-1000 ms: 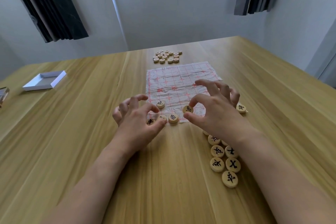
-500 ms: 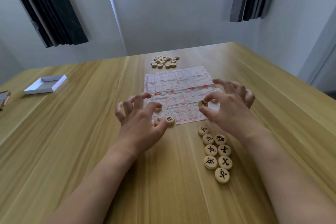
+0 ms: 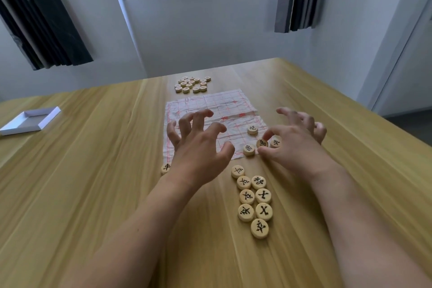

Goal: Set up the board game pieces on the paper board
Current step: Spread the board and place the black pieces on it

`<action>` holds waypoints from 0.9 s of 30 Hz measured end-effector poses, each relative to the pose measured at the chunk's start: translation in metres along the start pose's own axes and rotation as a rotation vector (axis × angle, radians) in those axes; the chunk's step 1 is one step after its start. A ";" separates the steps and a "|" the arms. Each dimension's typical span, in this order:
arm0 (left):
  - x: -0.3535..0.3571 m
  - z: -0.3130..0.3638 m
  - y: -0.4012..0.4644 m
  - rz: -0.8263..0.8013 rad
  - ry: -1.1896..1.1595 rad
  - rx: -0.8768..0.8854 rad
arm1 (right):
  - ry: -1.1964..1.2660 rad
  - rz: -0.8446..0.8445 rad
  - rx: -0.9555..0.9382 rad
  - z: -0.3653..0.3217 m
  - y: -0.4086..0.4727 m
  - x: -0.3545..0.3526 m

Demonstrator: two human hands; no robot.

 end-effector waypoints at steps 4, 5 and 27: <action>0.002 -0.004 0.001 -0.004 0.009 -0.009 | -0.009 0.004 0.001 -0.001 -0.001 -0.001; 0.003 -0.006 0.000 -0.007 0.005 -0.016 | -0.013 0.002 0.000 -0.001 -0.001 -0.001; -0.003 0.003 -0.036 -0.038 -0.203 0.081 | 0.129 0.144 -0.116 -0.018 -0.022 -0.007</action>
Point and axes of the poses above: each hand's wrist, its own y-axis towards the middle knuckle, its own x-axis out of the palm, z = x × y, the point moved 6 cm from there along y, towards the middle knuckle, and after that the axes turned 5 degrees about x, right-handed, at the moved point
